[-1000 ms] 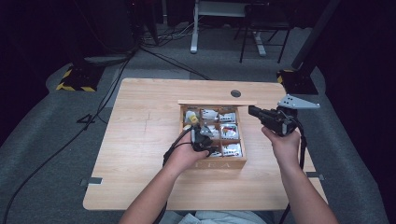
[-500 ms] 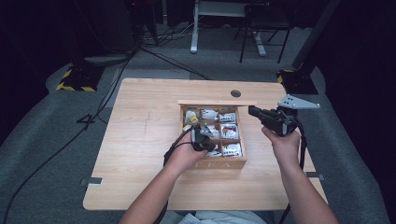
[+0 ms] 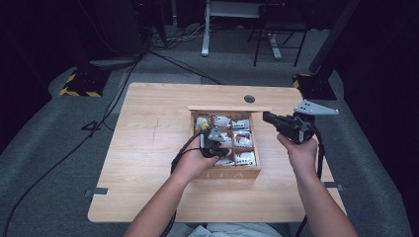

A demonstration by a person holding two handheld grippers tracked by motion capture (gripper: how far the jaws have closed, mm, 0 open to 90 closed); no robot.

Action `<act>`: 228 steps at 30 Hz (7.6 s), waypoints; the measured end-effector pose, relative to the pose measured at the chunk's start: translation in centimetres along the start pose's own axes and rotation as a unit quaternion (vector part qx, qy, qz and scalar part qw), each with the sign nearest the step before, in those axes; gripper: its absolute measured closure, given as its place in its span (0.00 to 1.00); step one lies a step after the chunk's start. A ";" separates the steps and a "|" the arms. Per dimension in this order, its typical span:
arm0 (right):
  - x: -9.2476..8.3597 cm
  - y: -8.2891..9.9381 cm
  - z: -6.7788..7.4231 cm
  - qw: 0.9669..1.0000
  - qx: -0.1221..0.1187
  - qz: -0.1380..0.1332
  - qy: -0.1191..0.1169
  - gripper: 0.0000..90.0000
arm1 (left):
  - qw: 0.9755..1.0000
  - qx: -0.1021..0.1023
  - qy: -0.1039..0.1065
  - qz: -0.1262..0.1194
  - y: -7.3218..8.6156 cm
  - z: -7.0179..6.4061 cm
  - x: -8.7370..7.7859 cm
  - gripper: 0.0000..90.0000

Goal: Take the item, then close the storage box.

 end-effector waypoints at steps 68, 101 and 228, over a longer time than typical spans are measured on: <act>0.0 0.0 0.1 1.000 0.006 0.002 0.002 1.00 | 0.993 -0.022 -0.055 -0.103 6.0 2.1 -12.6 1.00; 0.2 0.4 0.2 1.000 0.005 0.010 0.005 1.00 | 0.982 -0.069 -0.143 -0.106 13.5 5.9 -15.6 1.00; -0.7 2.8 0.9 0.989 0.021 0.140 -0.030 1.00 | 0.997 -0.060 -0.049 0.000 18.8 2.6 -4.6 0.49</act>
Point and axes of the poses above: each handheld gripper's, and its own axes: x roughly forward along the jaws, y roughly out of its underside, z roughly to its left, the point moved 2 cm from there along x, roughly forward along the jaws, and after that the axes turned 9 degrees about z, right-handed, at the moved point
